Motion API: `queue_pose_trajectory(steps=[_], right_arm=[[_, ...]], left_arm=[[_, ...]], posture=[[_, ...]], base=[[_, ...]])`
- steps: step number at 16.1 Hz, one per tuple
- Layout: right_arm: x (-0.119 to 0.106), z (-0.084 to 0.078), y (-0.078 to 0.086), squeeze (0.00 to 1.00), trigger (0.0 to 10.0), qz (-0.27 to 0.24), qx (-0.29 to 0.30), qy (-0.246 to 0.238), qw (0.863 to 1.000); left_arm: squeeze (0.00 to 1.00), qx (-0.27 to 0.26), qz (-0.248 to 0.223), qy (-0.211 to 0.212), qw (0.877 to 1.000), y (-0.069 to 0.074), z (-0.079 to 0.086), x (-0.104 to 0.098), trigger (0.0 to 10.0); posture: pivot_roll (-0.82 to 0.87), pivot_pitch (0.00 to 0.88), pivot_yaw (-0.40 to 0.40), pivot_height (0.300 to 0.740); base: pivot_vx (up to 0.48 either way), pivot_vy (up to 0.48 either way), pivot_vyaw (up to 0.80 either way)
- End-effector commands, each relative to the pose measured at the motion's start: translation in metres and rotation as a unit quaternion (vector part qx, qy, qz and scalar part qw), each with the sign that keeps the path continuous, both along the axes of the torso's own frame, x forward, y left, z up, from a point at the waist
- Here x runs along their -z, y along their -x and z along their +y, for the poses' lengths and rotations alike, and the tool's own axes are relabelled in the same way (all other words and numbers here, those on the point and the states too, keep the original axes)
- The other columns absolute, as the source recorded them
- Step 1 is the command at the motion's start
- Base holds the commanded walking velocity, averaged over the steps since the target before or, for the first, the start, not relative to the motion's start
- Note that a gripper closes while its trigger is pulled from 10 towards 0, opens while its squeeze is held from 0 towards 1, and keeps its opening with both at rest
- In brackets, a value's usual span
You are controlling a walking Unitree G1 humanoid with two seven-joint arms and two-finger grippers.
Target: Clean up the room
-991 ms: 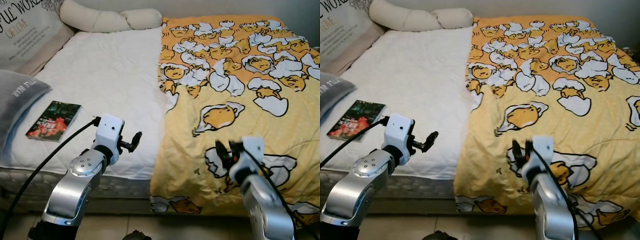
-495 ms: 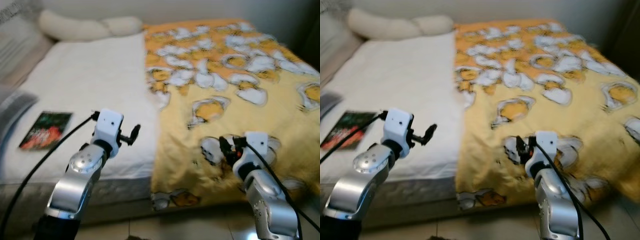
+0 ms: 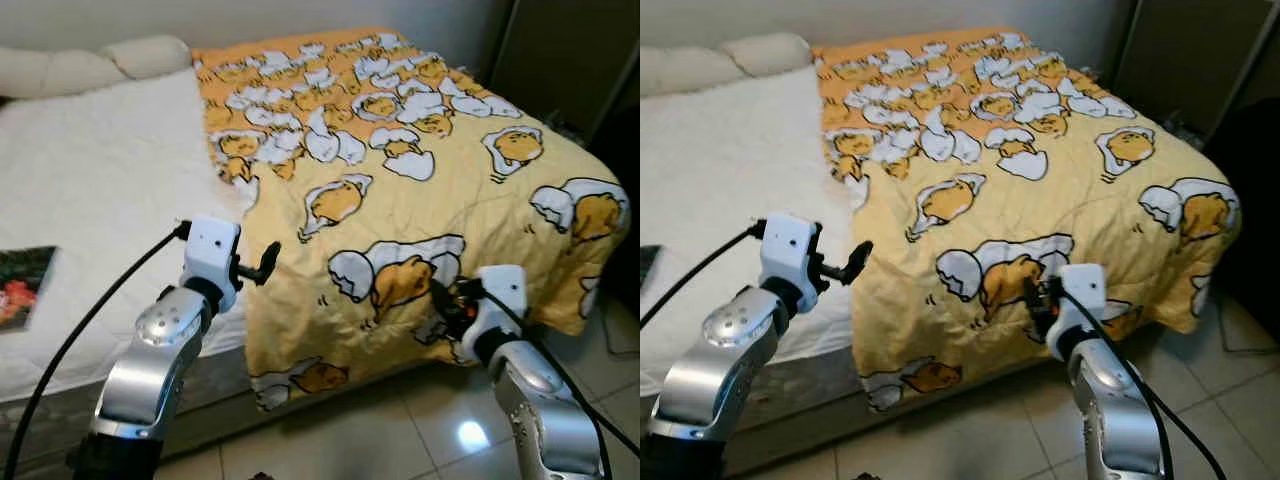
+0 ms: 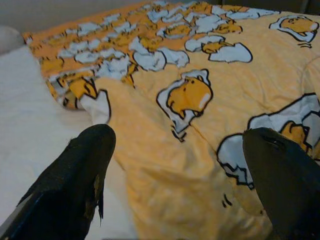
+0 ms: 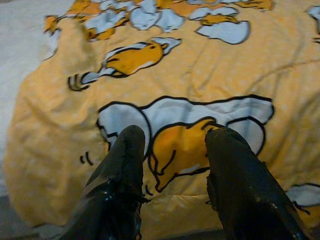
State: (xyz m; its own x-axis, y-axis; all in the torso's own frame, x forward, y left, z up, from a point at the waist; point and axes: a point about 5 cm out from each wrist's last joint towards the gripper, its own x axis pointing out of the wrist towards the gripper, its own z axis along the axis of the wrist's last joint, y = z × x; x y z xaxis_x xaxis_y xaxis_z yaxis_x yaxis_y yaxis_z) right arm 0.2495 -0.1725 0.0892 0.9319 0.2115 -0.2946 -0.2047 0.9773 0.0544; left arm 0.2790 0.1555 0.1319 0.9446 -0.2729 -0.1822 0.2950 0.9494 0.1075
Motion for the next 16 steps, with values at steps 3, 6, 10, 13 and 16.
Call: queue_pose_trajectory(steps=[3, 6, 10, 13, 16], right_arm=[[-0.006, 0.009, -0.002, 0.00, 10.0, -0.008, -0.069, 0.020, 0.997], [-0.005, 0.017, -0.002, 0.00, 10.0, -0.005, -0.104, 0.017, 0.994], [-0.003, 0.016, -0.004, 0.00, 10.0, 0.002, -0.090, 0.002, 0.996], [-0.002, 0.017, -0.004, 0.00, 10.0, 0.003, -0.090, 0.002, 0.996], [0.000, 0.017, -0.005, 0.00, 10.0, 0.005, -0.089, 0.005, 0.996]], left_arm=[[0.00, -0.024, -0.007, 0.009, 1.000, 0.008, 0.009, 0.000, 10.0], [0.00, -0.032, -0.005, 0.006, 0.999, 0.014, 0.014, 0.001, 10.0], [0.00, -0.033, -0.001, 0.003, 0.999, 0.017, 0.015, 0.002, 10.0], [0.00, -0.030, 0.001, 0.000, 1.000, 0.017, 0.015, 0.003, 10.0], [0.00, -0.025, 0.004, -0.004, 1.000, 0.018, 0.015, 0.003, 10.0]], posture=[[0.02, 0.000, 0.025, 0.740], [0.05, 0.000, 0.003, 0.740], [0.06, 0.000, 0.001, 0.740], [0.06, 0.000, 0.003, 0.740], [0.06, 0.000, 0.006, 0.740]], base=[[0.000, 0.000, 0.27], [0.282, 0.000, 0.80], [0.289, 0.000, 0.20], [0.291, 0.000, 0.00], [0.289, 0.000, 0.00]])
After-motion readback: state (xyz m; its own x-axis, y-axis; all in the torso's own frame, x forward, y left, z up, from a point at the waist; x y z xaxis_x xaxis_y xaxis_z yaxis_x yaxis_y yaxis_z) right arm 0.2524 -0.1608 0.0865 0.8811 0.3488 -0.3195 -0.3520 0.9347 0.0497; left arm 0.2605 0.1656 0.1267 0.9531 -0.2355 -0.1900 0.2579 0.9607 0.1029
